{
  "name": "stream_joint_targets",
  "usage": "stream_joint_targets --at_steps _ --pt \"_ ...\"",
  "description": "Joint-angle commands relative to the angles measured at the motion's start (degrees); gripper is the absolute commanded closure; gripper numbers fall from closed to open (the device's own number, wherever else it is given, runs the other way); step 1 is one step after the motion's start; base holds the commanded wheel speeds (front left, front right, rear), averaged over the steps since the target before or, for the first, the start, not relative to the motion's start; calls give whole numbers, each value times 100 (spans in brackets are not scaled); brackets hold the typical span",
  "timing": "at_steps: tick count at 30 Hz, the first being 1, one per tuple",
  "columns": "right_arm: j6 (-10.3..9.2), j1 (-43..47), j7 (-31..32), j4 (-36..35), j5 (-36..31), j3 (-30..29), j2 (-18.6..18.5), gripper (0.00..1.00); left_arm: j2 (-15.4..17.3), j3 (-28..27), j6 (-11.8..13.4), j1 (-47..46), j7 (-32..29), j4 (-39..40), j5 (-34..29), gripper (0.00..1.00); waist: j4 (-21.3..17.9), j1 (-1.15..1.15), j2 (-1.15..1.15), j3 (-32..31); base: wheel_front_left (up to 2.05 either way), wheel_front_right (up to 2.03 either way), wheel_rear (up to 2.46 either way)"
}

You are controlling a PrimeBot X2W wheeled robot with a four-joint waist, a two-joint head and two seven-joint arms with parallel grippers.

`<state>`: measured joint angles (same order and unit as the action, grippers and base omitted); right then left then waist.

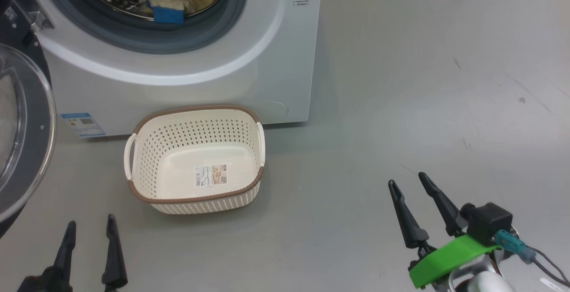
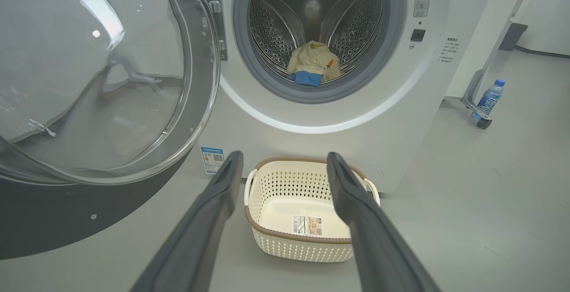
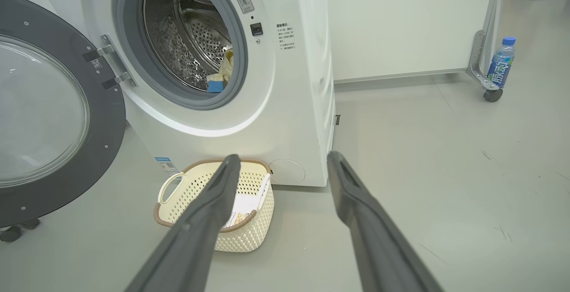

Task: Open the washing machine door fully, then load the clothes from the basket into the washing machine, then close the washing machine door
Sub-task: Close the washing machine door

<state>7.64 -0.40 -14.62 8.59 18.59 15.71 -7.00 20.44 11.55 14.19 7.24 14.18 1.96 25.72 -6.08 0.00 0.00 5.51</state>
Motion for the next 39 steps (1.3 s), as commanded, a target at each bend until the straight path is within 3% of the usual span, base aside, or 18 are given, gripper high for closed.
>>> stream_joint_targets --at_steps 1,20,39 --pt "-15 -190 -38 -191 -28 87 -69 0 67 -215 391 -203 80 177 -54 0 3 0 0 6 0 0 0" --pt "-15 -181 -38 -208 -45 63 -74 0 51 -192 471 -195 80 241 -77 0 66 0 0 1 0 0 0" --pt "-15 -171 -38 -200 -81 164 -200 0 -4 -193 498 -112 81 193 -50 0 691 0 0 -98 0 0 0"
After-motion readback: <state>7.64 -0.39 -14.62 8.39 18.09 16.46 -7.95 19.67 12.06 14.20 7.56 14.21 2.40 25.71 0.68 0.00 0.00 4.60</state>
